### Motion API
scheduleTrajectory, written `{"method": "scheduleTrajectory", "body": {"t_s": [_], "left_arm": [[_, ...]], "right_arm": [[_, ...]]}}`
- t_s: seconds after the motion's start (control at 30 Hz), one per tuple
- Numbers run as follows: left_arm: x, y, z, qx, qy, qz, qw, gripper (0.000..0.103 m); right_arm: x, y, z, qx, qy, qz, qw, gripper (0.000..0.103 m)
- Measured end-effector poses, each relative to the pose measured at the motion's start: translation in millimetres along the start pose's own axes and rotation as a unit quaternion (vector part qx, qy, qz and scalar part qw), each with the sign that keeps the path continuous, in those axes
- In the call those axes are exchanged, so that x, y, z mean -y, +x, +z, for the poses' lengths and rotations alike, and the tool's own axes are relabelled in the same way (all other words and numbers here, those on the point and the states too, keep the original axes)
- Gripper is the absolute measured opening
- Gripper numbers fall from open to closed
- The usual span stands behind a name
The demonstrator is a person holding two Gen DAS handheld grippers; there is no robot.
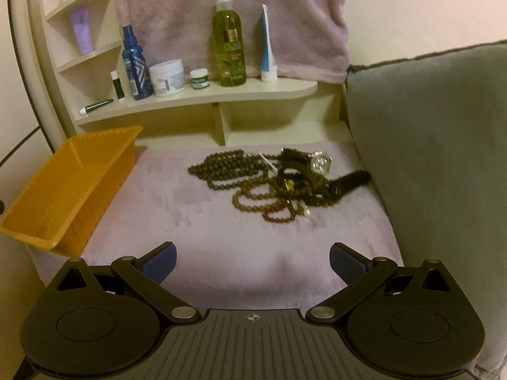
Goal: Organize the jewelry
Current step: 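Grasp the orange tray rim with the left gripper and tilt it up, then grasp a black bar from the jewelry pile with the right gripper while the left holds the tray tilted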
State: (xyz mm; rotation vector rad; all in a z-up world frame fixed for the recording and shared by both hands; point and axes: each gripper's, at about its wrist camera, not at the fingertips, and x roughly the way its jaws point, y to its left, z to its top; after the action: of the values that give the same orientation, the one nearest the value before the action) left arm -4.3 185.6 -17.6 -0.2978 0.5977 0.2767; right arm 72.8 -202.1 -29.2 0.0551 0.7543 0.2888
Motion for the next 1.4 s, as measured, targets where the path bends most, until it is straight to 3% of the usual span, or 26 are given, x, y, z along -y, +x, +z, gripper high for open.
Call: {"method": "scheduleTrajectory", "body": {"t_s": [0.23, 0.77, 0.9, 1.0, 1.2, 1.4], "left_arm": [[-44.0, 25.1, -2.5, 0.017, -0.044, 0.003, 0.9989, 0.076], [-67.1, 69.6, -21.4, -0.002, -0.139, -0.048, 0.9891, 0.018], [-61.2, 67.8, -18.2, -0.001, -0.131, -0.040, 0.9905, 0.011], [-52.7, 62.9, -12.9, -0.001, -0.108, -0.029, 0.9938, 0.011], [-23.3, 48.1, 0.7, 0.009, -0.026, -0.004, 0.9996, 0.007], [8.6, 36.8, 10.8, 0.023, 0.040, 0.016, 0.9988, 0.006]], "right_arm": [[-12.2, 15.5, 6.2, -0.010, -0.023, -0.005, 1.000, 0.102], [-32.6, 36.2, 10.1, -0.036, -0.053, -0.014, 0.998, 0.102], [-34.2, 39.0, 10.5, -0.040, -0.056, -0.013, 0.998, 0.102], [-33.2, 40.2, 11.0, -0.039, -0.055, -0.012, 0.998, 0.102], [-26.3, 41.4, 12.0, -0.032, -0.045, -0.011, 0.998, 0.102], [-9.9, 42.5, 14.7, -0.018, -0.029, -0.018, 0.999, 0.102]]}}
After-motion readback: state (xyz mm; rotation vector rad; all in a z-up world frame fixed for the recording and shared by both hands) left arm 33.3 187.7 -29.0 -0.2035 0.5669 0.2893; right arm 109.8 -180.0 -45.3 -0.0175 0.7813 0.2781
